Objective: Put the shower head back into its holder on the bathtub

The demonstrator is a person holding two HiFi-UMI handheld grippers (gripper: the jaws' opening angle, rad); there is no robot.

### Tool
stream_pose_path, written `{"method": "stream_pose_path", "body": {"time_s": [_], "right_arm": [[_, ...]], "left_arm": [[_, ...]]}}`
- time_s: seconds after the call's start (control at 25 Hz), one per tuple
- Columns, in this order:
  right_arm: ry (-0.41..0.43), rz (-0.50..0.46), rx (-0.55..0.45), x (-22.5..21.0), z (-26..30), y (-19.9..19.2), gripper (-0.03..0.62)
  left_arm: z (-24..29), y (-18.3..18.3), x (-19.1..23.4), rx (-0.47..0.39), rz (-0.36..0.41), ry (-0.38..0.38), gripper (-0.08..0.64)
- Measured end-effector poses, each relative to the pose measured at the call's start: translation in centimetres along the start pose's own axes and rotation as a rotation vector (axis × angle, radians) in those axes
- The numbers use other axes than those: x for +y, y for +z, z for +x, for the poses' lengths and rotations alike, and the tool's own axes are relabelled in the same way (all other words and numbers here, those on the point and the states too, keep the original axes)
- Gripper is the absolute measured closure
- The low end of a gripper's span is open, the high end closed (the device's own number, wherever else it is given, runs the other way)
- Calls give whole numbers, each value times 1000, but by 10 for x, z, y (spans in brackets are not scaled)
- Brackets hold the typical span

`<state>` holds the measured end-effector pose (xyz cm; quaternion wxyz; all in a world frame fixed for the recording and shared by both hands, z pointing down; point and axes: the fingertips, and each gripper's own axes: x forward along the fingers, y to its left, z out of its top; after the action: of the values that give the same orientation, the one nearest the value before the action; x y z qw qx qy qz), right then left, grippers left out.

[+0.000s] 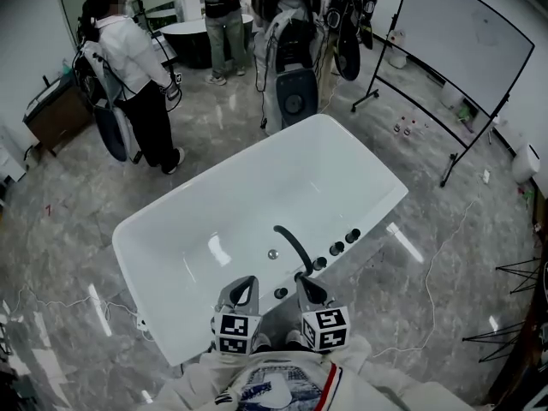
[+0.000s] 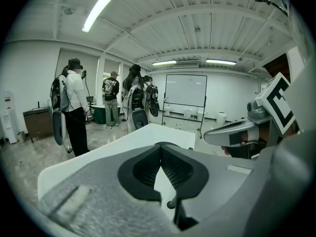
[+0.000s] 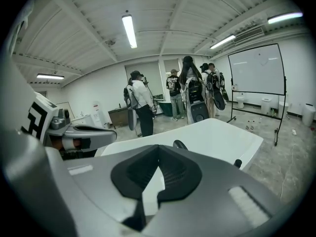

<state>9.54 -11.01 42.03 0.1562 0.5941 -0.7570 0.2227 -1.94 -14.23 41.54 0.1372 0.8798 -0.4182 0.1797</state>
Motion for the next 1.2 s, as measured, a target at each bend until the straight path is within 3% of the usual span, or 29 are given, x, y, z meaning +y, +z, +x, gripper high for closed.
{"method": "stream_pose_path", "body": {"time_s": [0.36, 0.68, 1.2], "right_arm": [[-64, -18, -19, 18, -19, -8, 587], [-40, -26, -13, 35, -38, -26, 586], [-8, -14, -73, 41, -101, -49, 588]], "left_arm": [[-12, -10, -20, -4, 33, -108, 558], [-32, -14, -21, -33, 22, -78, 558], [-87, -35, -79, -44, 60, -44, 558]]}}
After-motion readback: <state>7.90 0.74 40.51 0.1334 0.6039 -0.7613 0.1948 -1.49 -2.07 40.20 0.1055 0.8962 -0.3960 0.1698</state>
